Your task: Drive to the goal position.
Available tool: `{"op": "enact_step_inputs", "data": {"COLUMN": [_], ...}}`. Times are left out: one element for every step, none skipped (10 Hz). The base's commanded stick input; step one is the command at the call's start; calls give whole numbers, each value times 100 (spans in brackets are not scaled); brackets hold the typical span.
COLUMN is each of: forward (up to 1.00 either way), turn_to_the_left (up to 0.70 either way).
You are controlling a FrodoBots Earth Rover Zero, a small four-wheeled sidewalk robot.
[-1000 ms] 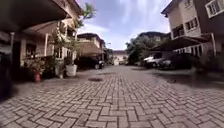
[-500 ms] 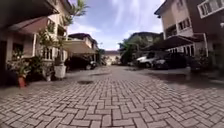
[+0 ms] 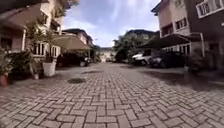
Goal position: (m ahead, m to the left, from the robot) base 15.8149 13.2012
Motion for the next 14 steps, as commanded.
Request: {"op": "enact_step_inputs", "data": {"forward": [69, 69, 69, 69, 69, 69, 69, 69, 69, 69, 69, 69, 69, 69], "turn_to_the_left": [3, 3, 3, 3, 3, 3, 3, 3, 3, 3, 3, 3, 3, 3]}}
